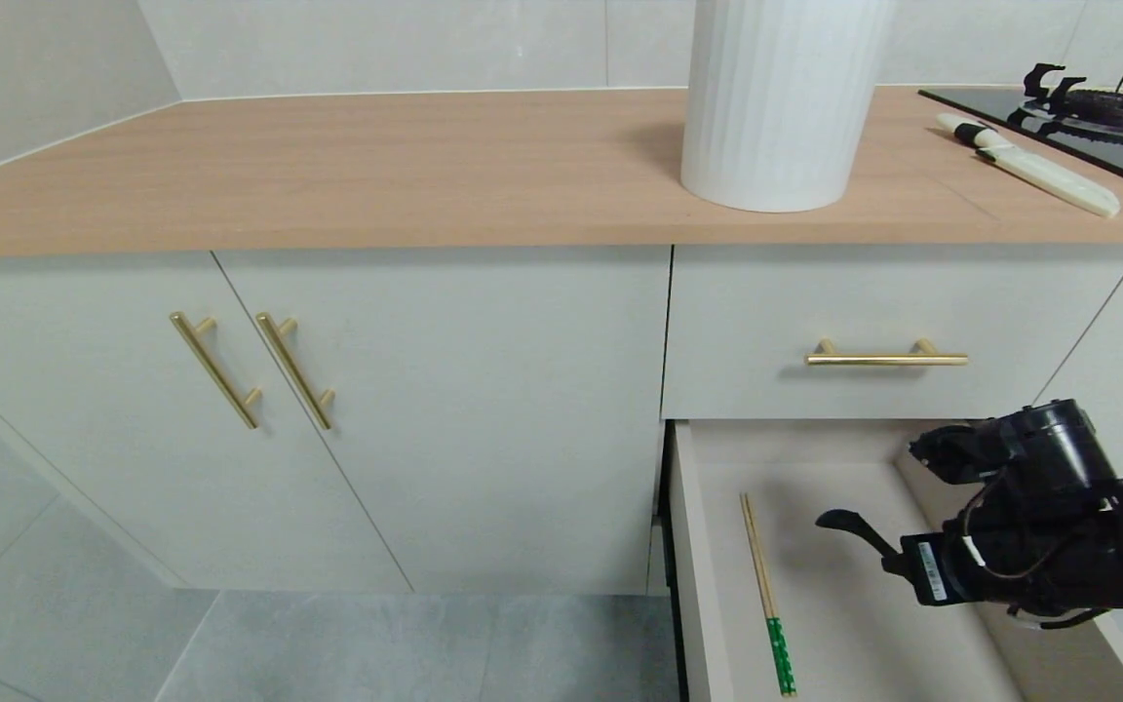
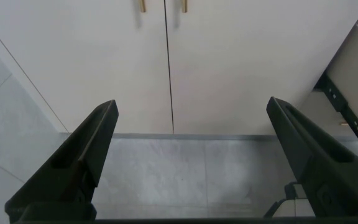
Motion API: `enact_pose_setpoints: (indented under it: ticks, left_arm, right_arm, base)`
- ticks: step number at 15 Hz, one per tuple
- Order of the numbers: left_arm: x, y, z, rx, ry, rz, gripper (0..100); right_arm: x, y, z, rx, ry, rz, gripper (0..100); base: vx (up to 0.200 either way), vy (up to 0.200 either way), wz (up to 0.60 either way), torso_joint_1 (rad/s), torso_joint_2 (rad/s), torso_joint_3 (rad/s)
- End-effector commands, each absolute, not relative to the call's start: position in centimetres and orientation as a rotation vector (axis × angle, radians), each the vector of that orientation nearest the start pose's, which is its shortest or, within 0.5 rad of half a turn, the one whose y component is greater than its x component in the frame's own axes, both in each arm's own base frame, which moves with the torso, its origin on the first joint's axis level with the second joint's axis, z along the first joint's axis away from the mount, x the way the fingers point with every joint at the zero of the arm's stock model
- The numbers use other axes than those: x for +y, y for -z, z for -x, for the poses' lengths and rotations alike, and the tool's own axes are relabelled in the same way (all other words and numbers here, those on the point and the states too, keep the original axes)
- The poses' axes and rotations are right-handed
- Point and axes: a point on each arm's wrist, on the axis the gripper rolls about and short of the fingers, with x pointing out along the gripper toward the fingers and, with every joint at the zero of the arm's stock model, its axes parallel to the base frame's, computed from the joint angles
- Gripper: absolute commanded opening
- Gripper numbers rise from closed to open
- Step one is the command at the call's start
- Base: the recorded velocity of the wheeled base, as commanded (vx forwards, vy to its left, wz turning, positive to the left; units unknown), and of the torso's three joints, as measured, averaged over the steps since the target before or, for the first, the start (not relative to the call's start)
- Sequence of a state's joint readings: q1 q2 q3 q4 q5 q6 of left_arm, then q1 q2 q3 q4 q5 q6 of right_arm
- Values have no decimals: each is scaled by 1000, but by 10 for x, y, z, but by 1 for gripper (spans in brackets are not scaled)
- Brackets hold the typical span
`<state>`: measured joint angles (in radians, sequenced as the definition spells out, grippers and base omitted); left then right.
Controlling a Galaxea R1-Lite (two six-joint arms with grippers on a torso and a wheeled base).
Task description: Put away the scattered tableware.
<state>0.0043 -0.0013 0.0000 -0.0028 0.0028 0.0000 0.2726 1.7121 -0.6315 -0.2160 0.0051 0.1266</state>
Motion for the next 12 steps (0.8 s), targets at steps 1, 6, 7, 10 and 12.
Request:
enact_pose_setpoints:
  ticks: [1,6,7,10,12]
  left_arm:
    - [0,-76,23,-3,-8,0,100]
    - [0,-76,23,-3,-8,0,100]
    - [0,-76,23,-3,-8,0,100]
    - [0,-76,23,-3,-8,0,100]
    - [0,-76,23,-3,-8,0,100]
  right_arm:
    - [78,-56,-272,943,-142,9,0]
    - [82,-29,-285,944,-82,-18,0]
    - [82,-25,-287,944,-74,-15,0]
    - [84,-10,-294,924,-35,-23,0]
    - [87,-5,-296,907,-25,-18,0]
  base:
    - [0,0,0,0,0,0]
    - [0,0,0,0,0,0]
    - [0,0,0,0,0,0]
    - [0,0,0,0,0,0]
    - [0,0,0,0,0,0]
